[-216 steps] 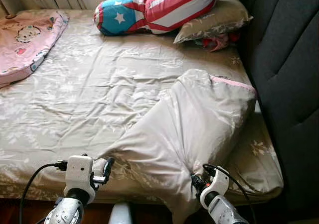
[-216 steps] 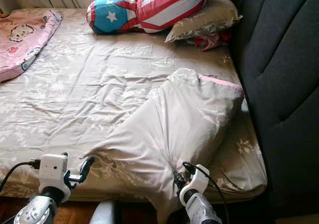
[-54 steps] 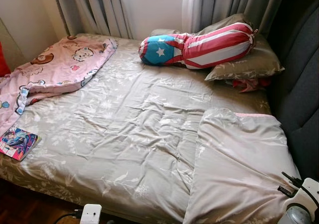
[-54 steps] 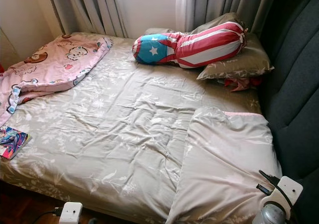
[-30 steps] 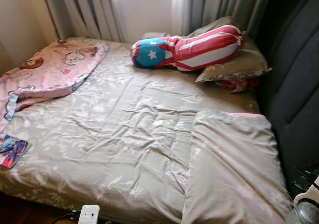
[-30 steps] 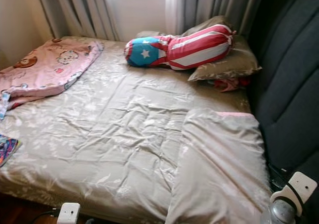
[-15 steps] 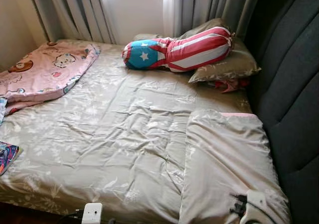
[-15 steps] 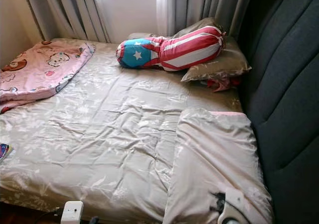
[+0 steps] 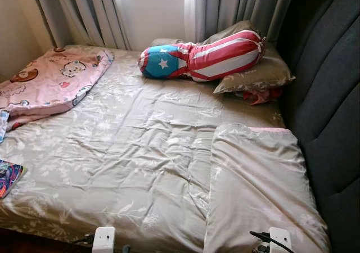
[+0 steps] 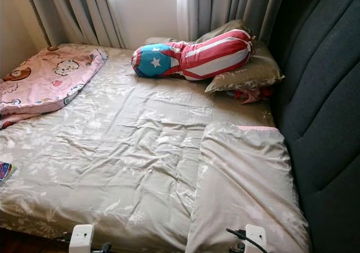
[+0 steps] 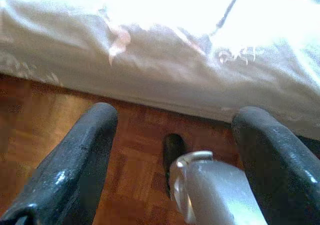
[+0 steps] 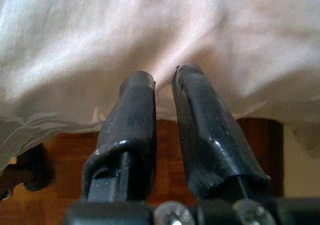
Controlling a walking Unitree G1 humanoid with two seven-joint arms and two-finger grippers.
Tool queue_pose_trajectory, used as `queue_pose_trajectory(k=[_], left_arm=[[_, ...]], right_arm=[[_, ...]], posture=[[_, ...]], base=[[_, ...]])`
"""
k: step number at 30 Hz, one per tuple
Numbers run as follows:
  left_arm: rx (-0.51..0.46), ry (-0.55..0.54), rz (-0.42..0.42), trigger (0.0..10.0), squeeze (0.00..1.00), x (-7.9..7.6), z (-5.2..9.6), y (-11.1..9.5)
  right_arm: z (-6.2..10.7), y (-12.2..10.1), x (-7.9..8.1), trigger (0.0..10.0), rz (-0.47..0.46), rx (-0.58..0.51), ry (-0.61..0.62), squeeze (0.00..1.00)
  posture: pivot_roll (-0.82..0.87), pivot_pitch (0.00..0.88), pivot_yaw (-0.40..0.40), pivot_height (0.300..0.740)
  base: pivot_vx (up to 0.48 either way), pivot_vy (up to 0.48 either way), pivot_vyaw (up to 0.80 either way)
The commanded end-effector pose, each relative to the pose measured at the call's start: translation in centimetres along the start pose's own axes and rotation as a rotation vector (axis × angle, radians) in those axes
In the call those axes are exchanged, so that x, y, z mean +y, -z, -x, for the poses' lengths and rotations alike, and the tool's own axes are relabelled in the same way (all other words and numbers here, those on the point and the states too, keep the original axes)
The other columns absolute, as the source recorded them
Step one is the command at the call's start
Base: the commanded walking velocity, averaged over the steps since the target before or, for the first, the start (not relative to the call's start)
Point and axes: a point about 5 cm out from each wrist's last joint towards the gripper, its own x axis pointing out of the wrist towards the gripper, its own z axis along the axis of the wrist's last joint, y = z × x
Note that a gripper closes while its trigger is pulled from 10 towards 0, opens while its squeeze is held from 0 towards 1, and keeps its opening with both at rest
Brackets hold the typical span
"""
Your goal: Clean up the room
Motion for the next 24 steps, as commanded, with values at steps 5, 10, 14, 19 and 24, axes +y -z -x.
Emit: queue_pose_trajectory(k=[5,10,14,19,24], left_arm=[[0.025,-0.006,-0.015,10.0,0.0,0.4,0.0,0.2],[0.025,-0.004,-0.018,10.0,0.0,0.3,-0.1,-0.1],[0.023,-0.012,-0.01,10.0,0.0,0.3,-0.2,-0.2],[0.029,-0.033,0.009,10.0,0.0,0.7,-0.1,-0.1],[0.038,-0.038,0.015,10.0,0.0,0.8,0.0,0.2]], right_arm=[[0.2,1.0,0.1,10.0,-0.022,0.036,0.007,0.0],[0.3,1.3,0.3,10.0,-0.037,0.047,-0.006,0.0],[0.3,1.4,0.5,10.0,-0.038,0.052,-0.025,0.0],[0.3,1.5,0.6,10.0,-0.038,0.062,-0.033,0.0],[0.3,1.7,0.7,10.0,-0.014,0.07,-0.039,0.0]], posture=[[-0.01,0.0,0.024,0.74],[-0.02,0.0,0.028,0.74],[-0.01,0.0,0.02,0.74],[0.0,0.0,0.011,0.74],[0.0,0.0,0.008,0.74]], base=[[0.0,0.0,0.0],[0.0,0.0,0.0],[0.0,0.0,0.0],[0.0,0.0,0.0],[0.0,0.0,0.0]])
